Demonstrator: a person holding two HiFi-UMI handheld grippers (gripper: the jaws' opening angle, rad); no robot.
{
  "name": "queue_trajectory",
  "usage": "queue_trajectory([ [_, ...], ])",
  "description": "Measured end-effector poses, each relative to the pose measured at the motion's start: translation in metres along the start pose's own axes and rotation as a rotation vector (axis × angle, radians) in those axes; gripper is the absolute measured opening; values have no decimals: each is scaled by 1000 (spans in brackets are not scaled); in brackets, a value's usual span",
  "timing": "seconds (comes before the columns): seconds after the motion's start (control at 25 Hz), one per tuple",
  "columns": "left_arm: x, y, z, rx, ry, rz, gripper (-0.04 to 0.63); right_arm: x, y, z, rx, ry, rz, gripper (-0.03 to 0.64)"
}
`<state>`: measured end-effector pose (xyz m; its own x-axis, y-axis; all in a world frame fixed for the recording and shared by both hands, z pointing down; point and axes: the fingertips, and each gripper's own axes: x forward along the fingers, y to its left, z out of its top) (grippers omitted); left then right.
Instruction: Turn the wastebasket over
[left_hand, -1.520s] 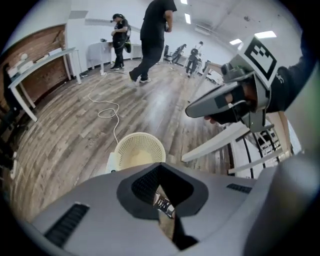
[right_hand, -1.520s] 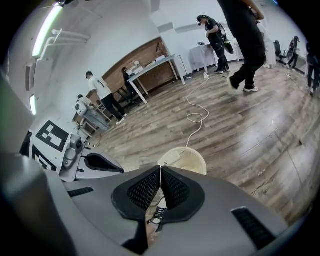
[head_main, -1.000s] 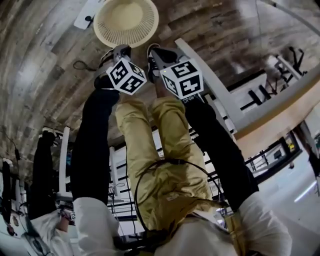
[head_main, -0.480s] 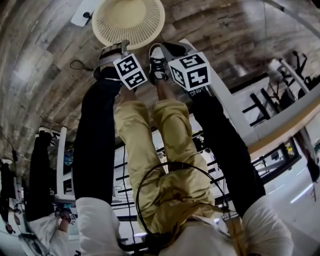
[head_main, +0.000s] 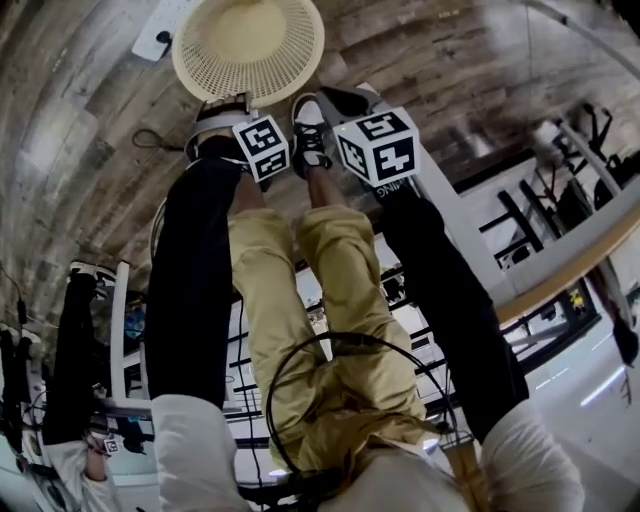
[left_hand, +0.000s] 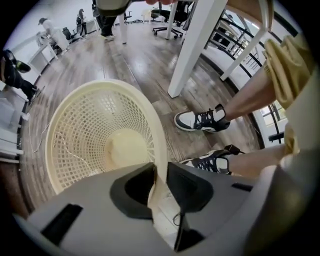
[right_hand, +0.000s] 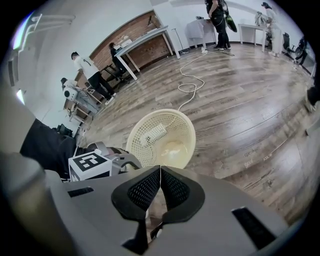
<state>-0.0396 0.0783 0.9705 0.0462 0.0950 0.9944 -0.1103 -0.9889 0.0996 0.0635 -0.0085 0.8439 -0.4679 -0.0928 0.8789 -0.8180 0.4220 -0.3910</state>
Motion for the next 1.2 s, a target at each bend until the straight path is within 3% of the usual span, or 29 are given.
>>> queue_trajectory([
  [0.16,-34,17,25,-108,-138,1,68,-14,-12,0,6,-2,-18,22],
  [0.28,-62,33,43,-262,-257,-50,60,-22,-18,1,13,-4,-32,21],
  [0.44,-87,51,64,-481,-441,-174,60,-25,-18,5,24,-15,-38,22],
  [0.64,-86,72,62,-742,-588,-281,60,-18,-18,5,27,-26,-31,21],
  [0.8,-78,104,31,-933,-638,-218,60,-11,-22,3,37,-30,-28,22],
  [0.88,-72,118,11,-951,-598,-164,60,-7,-22,-2,44,-23,-26,22],
  [1.08,-57,141,-11,-850,-526,-104,58,5,-23,-7,47,-8,-24,23],
  [1.2,-47,155,-19,-868,-501,-86,58,14,-24,-7,58,0,-25,22],
])
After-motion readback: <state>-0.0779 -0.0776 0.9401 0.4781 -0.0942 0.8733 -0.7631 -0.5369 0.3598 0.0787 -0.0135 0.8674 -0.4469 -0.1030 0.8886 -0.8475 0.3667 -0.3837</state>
